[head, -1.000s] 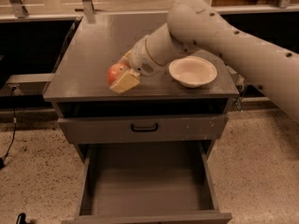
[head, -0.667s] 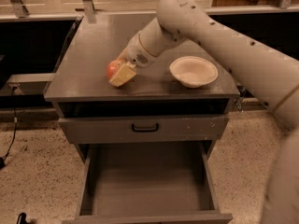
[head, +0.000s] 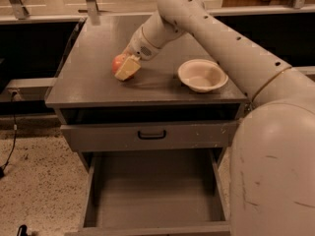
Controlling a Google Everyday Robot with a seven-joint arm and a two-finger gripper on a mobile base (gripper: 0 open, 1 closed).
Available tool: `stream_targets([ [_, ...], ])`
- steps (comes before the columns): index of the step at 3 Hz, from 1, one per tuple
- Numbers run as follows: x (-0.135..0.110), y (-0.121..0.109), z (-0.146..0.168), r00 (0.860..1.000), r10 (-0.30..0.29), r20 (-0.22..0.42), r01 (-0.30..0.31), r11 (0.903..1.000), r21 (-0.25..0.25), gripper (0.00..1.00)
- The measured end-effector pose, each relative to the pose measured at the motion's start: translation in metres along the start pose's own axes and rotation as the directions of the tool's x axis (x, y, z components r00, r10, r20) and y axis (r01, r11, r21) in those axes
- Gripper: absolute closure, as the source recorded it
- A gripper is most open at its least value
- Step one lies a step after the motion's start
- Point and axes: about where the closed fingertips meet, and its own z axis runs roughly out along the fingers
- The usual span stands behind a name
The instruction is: Pick apple from middle drawer and place on counter
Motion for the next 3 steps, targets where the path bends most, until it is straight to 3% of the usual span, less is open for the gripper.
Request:
stream_targets([
  [2, -0.0021, -0.0015, -0.0004, 1.0, -0.001, 0.003, 0.001, 1.0, 0.003, 0.36],
  [3, -0.0021, -0.0015, -0.0004, 1.0, -0.001, 0.003, 0.001, 1.0, 0.003, 0.05],
])
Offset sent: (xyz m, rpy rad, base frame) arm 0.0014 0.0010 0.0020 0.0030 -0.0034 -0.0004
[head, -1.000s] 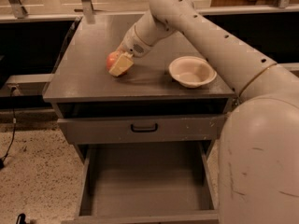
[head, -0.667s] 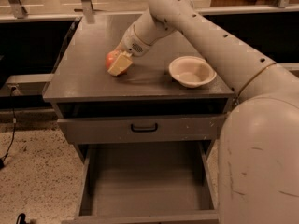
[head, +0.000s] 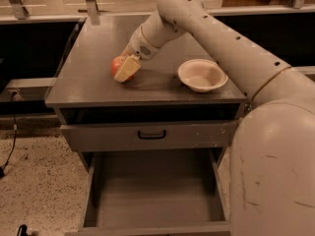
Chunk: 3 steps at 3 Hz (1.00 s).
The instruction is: Pick apple from middle drawer and place on counter
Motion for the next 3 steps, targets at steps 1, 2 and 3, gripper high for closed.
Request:
stream_targets([
  [1, 0.0, 0.0, 0.0, 1.0, 0.0, 0.0, 0.0, 1.0, 0.0, 0.0],
  [2, -0.006, 0.001, 0.0, 1.0, -0.022, -0.006, 0.021, 0.9997, -0.014, 0.0],
  [3, -0.04, 0.01, -0.033, 0.991, -0.127, -0.047, 0.126, 0.9918, -0.02, 0.0],
])
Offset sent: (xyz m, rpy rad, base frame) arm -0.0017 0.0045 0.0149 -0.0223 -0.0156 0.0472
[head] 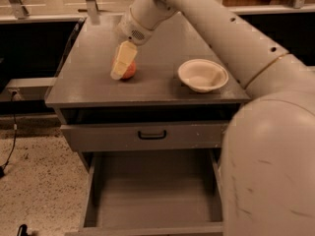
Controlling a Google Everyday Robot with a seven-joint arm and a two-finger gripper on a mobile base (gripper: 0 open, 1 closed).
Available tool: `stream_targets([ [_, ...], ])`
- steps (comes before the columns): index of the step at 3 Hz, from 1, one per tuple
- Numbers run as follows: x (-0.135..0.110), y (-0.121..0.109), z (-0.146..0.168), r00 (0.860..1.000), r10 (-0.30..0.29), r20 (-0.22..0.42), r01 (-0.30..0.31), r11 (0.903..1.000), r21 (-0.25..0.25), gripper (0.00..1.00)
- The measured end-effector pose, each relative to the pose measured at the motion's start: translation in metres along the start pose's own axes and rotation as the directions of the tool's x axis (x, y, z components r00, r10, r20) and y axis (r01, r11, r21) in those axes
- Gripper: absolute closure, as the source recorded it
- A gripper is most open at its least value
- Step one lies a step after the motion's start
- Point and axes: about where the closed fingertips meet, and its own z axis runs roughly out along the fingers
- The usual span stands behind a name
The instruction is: Pick apple from middle drawer and place on counter
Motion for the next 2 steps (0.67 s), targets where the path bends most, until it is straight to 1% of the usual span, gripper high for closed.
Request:
stream_targets([
  [1, -0.0176, 0.0107, -0.0406, 0.998, -0.041, -0.051, 0.044, 0.9983, 0.04, 0.0],
  [2, -0.0176, 0.0107, -0.0406, 0.998, -0.041, -0.051, 0.044, 0.9983, 0.04, 0.0],
])
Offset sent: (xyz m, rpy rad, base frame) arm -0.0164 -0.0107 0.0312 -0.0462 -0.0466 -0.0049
